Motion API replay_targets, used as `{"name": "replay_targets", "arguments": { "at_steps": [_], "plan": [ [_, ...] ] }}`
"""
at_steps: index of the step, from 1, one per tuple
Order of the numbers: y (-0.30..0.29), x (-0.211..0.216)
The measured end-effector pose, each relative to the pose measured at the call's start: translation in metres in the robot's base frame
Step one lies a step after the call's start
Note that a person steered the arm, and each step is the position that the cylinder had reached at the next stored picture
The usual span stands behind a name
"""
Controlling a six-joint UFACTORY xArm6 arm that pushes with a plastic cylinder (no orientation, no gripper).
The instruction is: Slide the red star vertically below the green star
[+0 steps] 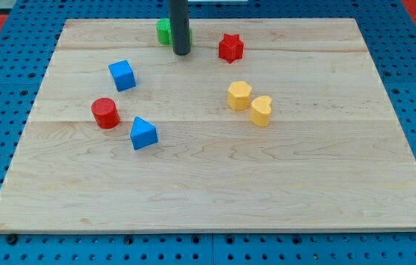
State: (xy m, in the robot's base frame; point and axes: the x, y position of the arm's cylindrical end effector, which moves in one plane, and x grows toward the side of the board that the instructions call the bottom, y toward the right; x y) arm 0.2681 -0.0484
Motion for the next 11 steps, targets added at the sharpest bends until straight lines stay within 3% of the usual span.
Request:
{"name": "replay_targets", "arguments": {
  "at_steps": [2,3,4,7,10,11],
  "plan": [
    [0.095,-0.067],
    [0.125,-0.039],
    [0.127,-0.009],
    [0.053,0.032],
    [0.052,-0.012],
    [0.041,0.003]
  ]
}}
